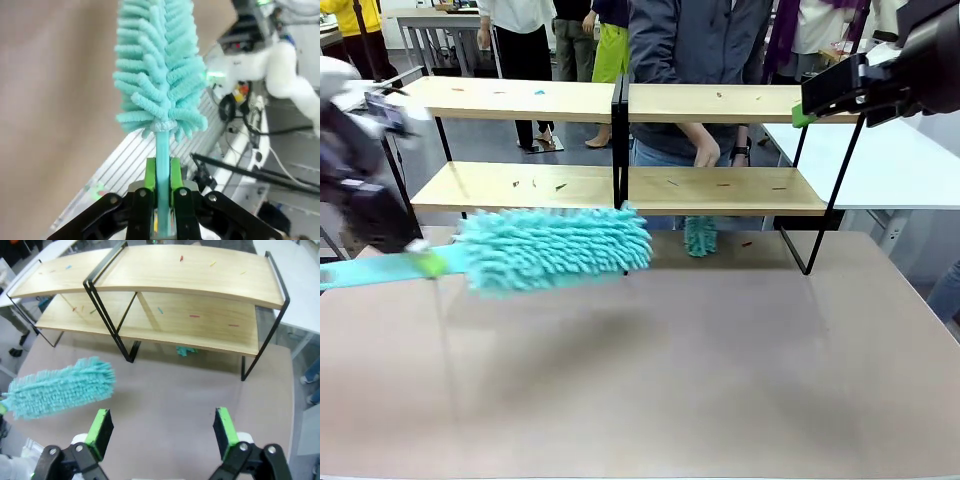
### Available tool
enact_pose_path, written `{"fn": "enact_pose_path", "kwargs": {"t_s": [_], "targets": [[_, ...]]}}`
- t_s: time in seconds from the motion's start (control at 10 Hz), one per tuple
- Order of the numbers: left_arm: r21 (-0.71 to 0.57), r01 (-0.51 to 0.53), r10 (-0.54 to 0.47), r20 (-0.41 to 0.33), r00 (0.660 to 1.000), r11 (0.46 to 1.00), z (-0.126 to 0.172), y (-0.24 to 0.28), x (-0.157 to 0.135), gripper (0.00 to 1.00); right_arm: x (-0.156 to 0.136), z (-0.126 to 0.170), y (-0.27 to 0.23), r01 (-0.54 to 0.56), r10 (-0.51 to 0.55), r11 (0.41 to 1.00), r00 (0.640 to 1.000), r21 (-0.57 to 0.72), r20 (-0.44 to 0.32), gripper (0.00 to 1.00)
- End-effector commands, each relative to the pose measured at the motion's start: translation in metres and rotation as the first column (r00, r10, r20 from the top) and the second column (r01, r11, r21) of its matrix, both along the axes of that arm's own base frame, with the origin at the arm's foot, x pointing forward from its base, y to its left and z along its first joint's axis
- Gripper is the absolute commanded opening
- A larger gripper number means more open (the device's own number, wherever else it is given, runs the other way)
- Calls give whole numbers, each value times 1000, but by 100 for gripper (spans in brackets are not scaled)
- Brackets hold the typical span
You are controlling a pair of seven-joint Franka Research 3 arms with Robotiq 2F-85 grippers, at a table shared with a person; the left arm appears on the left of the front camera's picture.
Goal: Clean the shelves.
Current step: Clean a randomly selected level of the Shelf with the Duster.
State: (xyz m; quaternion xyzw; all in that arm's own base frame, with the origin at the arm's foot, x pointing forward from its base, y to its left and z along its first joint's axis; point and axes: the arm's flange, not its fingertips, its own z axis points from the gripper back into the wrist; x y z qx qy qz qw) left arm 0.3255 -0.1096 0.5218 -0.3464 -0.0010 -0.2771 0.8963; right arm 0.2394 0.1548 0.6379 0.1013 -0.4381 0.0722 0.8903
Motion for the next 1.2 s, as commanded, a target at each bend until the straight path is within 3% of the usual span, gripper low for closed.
{"fn": "enact_pose_path", "kwargs": {"t_s": [0.0, 0.1, 0.2, 0.4, 0.6, 0.8, 0.9, 1.1], "targets": [[-21, -18, 16, -82, 996, 1000, 5, -10, 34, 12, 0, 0, 0, 0, 0, 1000, 1000, 4, -2, 100], [-20, -35, 33, -80, 996, 999, 7, -3, 35, 12, 0, 0, 0, 0, 0, 1000, 1000, 4, -2, 100], [-99, -31, 21, -95, 995, 995, 23, 36, 21, 12, 0, 0, 0, 0, 0, 1000, 1000, 4, -2, 100], [-236, -5, -11, -67, 998, 972, 43, 125, -36, 12, 0, 0, 0, 0, 0, 1000, 1000, 4, -2, 100], [-260, -24, 21, -15, 1000, 965, 37, 170, -93, 12, 0, 0, 0, 0, 0, 1000, 1000, 4, -2, 100], [-283, -106, 111, 2, 994, 953, 30, 174, -101, 12, 0, 0, 0, 0, 0, 1000, 1000, 4, -2, 100], [-233, -124, 119, -37, 992, 965, 24, 176, -103, 12, 0, 0, 0, 0, 0, 1000, 1000, 4, -2, 100], [-274, -80, 77, -20, 997, 958, 41, 189, -115, 12, 0, 0, 0, 0, 0, 1000, 1000, 4, -2, 100]]}}
